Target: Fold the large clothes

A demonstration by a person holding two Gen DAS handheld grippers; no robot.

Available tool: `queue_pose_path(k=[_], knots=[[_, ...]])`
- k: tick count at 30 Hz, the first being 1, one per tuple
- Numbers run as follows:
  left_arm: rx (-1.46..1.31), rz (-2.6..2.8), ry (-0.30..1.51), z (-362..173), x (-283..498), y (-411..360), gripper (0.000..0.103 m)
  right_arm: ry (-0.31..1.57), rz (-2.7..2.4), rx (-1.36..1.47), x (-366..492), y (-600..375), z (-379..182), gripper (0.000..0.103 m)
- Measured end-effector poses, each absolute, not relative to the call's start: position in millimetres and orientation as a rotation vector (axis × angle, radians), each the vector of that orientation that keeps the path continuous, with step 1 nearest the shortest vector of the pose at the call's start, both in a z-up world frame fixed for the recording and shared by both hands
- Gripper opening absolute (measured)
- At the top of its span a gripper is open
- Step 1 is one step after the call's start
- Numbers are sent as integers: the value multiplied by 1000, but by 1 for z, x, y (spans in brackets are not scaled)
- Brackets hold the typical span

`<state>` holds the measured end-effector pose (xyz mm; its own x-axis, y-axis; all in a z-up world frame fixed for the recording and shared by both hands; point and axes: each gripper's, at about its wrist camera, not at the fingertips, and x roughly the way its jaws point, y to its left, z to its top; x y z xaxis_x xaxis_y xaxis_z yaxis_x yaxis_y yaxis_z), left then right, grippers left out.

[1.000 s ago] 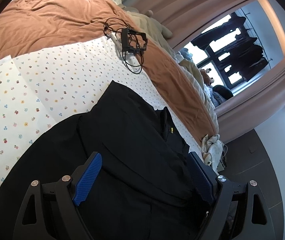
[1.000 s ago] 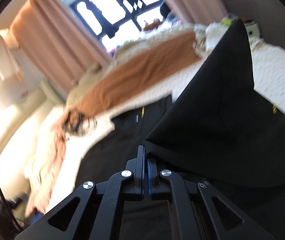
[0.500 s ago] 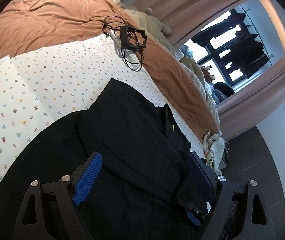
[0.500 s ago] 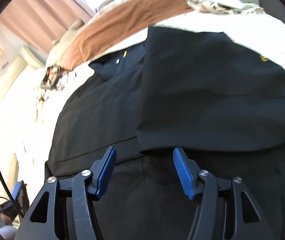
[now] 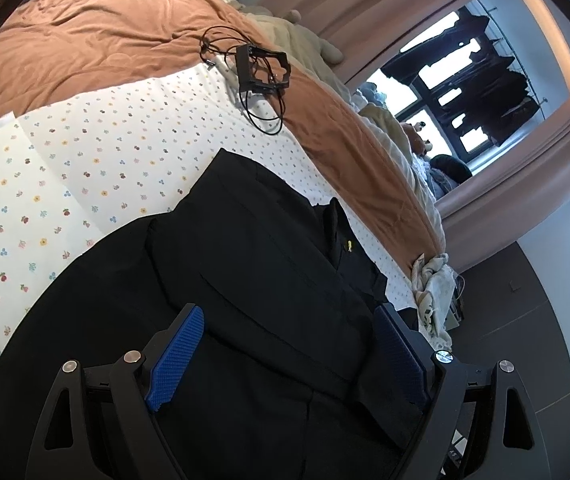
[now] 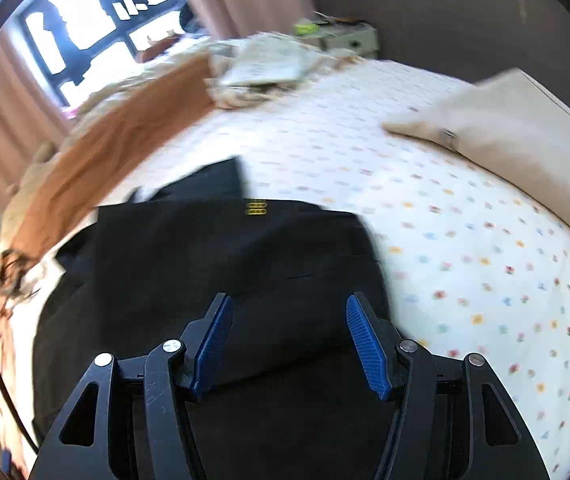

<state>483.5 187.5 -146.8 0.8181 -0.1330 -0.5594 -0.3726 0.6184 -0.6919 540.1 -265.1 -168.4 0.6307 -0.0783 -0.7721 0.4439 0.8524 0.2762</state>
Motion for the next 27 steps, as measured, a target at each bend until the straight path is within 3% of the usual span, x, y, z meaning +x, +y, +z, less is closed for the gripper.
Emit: queue_pose_path(k=[9,11,12,13,16,27], knots=[[-895,166,638,-152,486,184,87,882,-336,550,547,-297,-198,60],[-892,162,641,-151,486,182,87,863,-287,553,551,-295,-199,46],[-894,158,640,-151,487,181,87,855,-296,542,549,-293,-197,28],[-896,155,640,-151,486,182,87,830,-306,539,547,-294,-193,24],[-908,157,637,-152,485,183,87,761,-291,585,539,-297,-182,18],[-941,156,611,-148,479,193,87,567,-77,587,529,-255,-120,13]])
